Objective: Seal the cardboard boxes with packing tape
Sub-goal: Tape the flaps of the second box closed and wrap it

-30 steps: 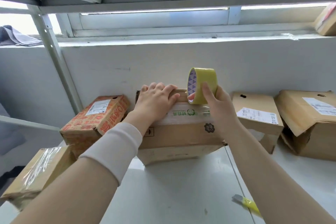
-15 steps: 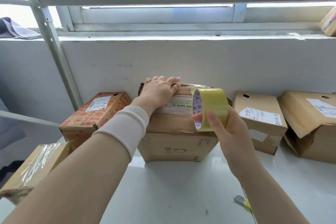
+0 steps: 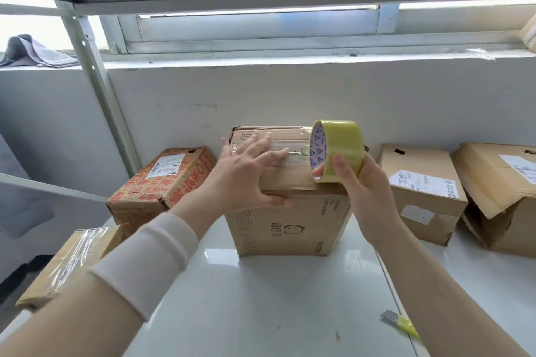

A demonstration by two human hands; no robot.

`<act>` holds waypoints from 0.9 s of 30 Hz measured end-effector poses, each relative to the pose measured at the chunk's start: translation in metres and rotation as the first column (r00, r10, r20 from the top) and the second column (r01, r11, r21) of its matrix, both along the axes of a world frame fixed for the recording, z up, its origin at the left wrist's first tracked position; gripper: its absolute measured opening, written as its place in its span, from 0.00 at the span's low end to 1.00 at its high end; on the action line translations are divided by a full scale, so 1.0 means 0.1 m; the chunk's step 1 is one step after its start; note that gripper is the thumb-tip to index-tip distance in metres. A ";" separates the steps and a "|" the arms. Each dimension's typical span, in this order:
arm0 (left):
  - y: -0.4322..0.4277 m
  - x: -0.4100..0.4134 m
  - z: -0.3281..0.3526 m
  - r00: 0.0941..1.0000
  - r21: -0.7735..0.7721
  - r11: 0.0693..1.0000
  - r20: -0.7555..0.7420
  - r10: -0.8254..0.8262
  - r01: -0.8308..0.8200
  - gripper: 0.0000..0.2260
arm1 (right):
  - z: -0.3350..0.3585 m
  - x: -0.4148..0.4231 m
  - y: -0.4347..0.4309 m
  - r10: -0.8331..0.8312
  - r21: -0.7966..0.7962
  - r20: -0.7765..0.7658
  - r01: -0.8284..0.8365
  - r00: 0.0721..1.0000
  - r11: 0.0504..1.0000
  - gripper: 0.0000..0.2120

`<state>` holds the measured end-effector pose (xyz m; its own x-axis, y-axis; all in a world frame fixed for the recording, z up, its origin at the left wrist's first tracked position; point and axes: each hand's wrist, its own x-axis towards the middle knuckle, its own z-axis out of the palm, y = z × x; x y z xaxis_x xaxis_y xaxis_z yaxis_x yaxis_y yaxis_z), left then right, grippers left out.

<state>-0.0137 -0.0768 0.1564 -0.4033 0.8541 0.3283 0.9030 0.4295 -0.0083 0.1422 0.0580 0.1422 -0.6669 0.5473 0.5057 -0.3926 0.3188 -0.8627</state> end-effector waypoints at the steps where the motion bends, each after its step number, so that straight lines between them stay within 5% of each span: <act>1: -0.07 0.00 -0.07 0.998 0.150 0.989 0.066 0.003 -0.013 0.42 | 0.01 -0.03 0.02 0.007 0.013 0.007 -0.008 1.000 1.000 0.19; 3: -0.21 -0.02 -0.27 0.953 0.451 0.886 0.301 -0.038 -0.107 0.41 | -0.01 -0.08 0.05 -0.015 0.080 0.024 0.013 1.000 0.997 0.19; 6: -0.26 0.00 -0.54 0.801 0.655 0.707 0.558 -0.217 -0.265 0.39 | -0.09 -0.15 0.11 -0.099 0.156 0.048 0.091 0.994 0.984 0.14; 13: -0.15 0.18 -0.47 0.825 0.723 0.612 0.530 -0.195 -0.320 0.26 | 0.10 -0.16 0.21 -0.196 0.175 0.056 0.184 0.979 0.967 0.07; 19: -0.46 0.56 -0.36 0.786 0.540 0.740 0.618 -0.024 -0.401 0.23 | 0.16 -0.02 0.12 -0.172 0.202 0.115 0.146 0.978 0.968 0.11; 21: -0.51 0.60 -0.28 0.892 0.487 0.812 0.443 0.088 -0.322 0.24 | 0.13 0.03 0.08 -0.150 0.211 0.124 0.121 0.981 0.970 0.12; 24: -0.35 0.65 -0.03 0.997 0.320 0.946 0.076 0.019 -0.042 0.32 | 0.14 0.09 0.02 -0.131 0.209 0.133 0.102 0.982 0.973 0.11; 27: -0.10 0.69 0.05 0.998 -0.031 0.997 0.022 0.065 -0.065 0.31 | 0.17 0.11 -0.04 -0.164 0.195 0.127 0.138 0.978 0.971 0.09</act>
<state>0.0556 -0.0873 0.1615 -0.4654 0.8352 0.2931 0.8733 0.4872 -0.0016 0.1529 0.0536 0.1593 -0.6558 0.5533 0.5136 -0.2058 0.5235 -0.8268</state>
